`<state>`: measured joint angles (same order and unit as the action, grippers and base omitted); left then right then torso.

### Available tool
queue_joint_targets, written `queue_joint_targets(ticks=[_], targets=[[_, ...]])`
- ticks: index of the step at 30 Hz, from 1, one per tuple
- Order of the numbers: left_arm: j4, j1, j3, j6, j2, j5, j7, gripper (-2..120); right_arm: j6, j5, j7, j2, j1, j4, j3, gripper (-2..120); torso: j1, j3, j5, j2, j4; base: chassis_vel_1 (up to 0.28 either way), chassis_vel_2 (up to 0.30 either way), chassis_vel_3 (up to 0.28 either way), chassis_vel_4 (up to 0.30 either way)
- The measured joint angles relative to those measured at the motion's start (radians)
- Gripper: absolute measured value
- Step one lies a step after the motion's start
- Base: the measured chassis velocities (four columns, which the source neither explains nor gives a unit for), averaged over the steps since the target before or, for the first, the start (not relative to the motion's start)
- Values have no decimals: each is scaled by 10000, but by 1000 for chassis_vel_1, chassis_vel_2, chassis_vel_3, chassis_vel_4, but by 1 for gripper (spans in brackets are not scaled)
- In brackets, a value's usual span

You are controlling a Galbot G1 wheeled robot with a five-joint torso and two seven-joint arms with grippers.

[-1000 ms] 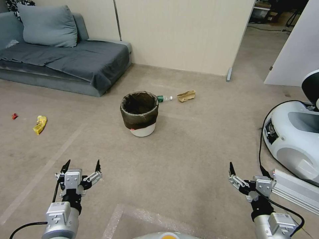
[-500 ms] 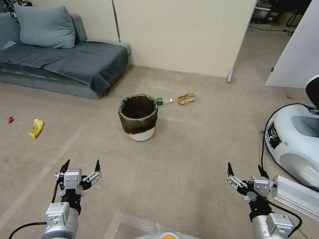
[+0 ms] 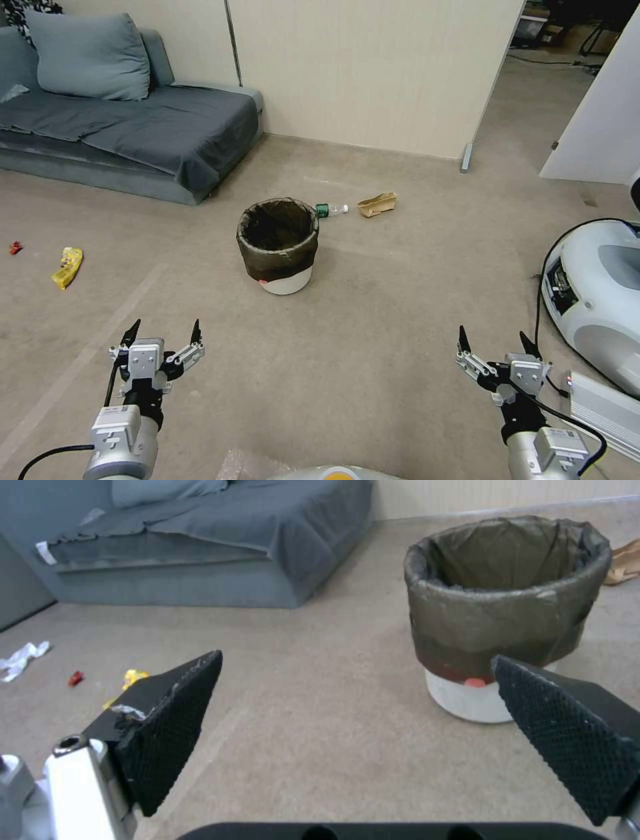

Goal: Pick up the trash bin, then pick up the garbage from the floor and place it into the trash bin.

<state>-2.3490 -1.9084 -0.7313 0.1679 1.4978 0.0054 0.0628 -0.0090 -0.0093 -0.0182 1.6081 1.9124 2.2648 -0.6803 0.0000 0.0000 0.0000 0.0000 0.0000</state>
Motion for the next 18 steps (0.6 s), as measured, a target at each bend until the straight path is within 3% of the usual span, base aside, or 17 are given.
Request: queue_joint_targets(ticks=[18], targets=[[-5,9,27,22,14,20,-10,100,13,16,-8,0,-24,-35,24,100,0,0,0,1,0,-95,90,97,-89]])
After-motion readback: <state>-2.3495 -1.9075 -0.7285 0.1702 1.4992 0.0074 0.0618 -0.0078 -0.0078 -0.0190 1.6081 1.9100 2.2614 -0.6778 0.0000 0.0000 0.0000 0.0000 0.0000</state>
